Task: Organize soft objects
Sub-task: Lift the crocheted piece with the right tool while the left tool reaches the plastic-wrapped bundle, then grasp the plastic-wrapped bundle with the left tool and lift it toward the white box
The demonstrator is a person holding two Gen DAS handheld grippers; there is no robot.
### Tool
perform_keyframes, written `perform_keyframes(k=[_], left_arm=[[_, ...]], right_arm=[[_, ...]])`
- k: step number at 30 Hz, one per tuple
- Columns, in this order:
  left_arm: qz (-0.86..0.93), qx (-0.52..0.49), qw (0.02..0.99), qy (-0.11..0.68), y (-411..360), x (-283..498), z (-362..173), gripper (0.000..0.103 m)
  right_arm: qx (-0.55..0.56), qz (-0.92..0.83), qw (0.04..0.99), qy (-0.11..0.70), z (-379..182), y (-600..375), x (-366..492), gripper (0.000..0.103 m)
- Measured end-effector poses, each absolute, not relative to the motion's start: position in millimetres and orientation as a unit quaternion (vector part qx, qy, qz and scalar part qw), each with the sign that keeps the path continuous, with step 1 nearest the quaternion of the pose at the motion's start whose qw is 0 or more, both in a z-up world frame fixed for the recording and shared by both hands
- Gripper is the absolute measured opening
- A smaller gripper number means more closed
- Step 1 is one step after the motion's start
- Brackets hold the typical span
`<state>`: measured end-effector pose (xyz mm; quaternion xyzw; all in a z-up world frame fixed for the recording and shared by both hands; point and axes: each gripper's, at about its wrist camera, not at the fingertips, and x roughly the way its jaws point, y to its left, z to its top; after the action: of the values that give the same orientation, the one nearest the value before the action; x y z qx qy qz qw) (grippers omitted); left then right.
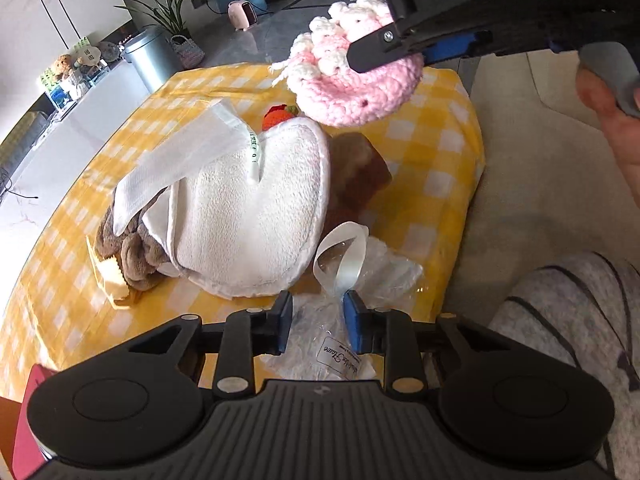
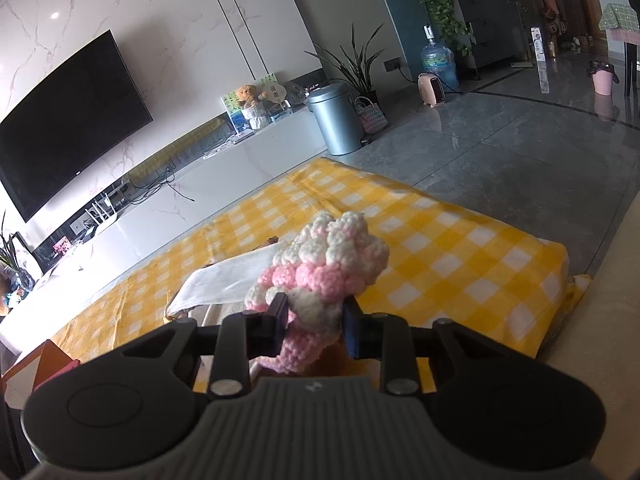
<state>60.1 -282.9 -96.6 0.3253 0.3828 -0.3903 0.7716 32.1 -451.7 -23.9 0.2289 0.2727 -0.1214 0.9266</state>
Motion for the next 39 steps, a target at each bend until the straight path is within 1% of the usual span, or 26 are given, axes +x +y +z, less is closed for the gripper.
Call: perform_keyframes(k=[6,10,12,14,15,16,17,18,19,21,24,26,28,32,33,34,39], left_arm=[[-0.375,0.330,0.767,0.402,-255,53,-85,0.031],[-0.356,0.339,0.772,0.403,-243,62,-90,0.030],[-0.353,0.333,0.773,0.409,-239,66,-93,0.031],[-0.357,0.327,0.774,0.408,-238,67,-92,0.034],[-0.362,0.327,0.774,0.404,-238,66,-91,0.040],[-0.371,0.326,0.773,0.397,-237,64,-89,0.055],[-0.384,0.326,0.772,0.388,-236,63,-88,0.066],[-0.400,0.327,0.770,0.375,-235,59,-86,0.084],[-0.416,0.330,0.767,0.360,-235,55,-84,0.088],[-0.463,0.362,0.743,0.321,-235,41,-79,0.089],[-0.494,0.434,0.695,0.290,-241,24,-85,0.094],[-0.485,0.471,0.676,0.295,-250,18,-96,0.094],[-0.470,0.484,0.664,0.322,-257,20,-108,0.094],[-0.445,0.469,0.660,0.383,-261,39,-125,0.093],[-0.434,0.463,0.666,0.393,-260,45,-128,0.087],[-0.426,0.454,0.670,0.405,-260,50,-131,0.078],[-0.408,0.414,0.695,0.423,-256,56,-126,0.064]], right_arm=[[0.219,-0.099,0.932,0.273,-20,-441,35,0.028],[0.214,-0.080,0.934,0.275,-19,-433,39,0.028],[0.210,-0.077,0.934,0.279,-20,-430,41,0.028],[0.206,-0.076,0.933,0.285,-21,-430,43,0.028],[0.206,-0.077,0.932,0.288,-22,-430,44,0.028],[0.206,-0.079,0.931,0.291,-23,-430,45,0.028],[0.207,-0.079,0.930,0.293,-24,-431,45,0.028],[0.208,-0.080,0.929,0.294,-25,-432,45,0.028],[0.209,-0.081,0.929,0.295,-26,-432,45,0.028],[0.208,-0.081,0.928,0.297,-26,-432,45,0.028],[0.208,-0.078,0.928,0.298,-26,-431,45,0.028],[0.208,-0.076,0.929,0.298,-26,-430,45,0.028],[0.209,-0.075,0.929,0.297,-26,-431,44,0.028],[0.213,-0.079,0.928,0.297,-27,-434,44,0.028],[0.215,-0.079,0.927,0.297,-28,-434,44,0.028],[0.216,-0.080,0.927,0.297,-28,-435,44,0.028],[0.212,-0.073,0.928,0.296,-28,-433,45,0.028]])
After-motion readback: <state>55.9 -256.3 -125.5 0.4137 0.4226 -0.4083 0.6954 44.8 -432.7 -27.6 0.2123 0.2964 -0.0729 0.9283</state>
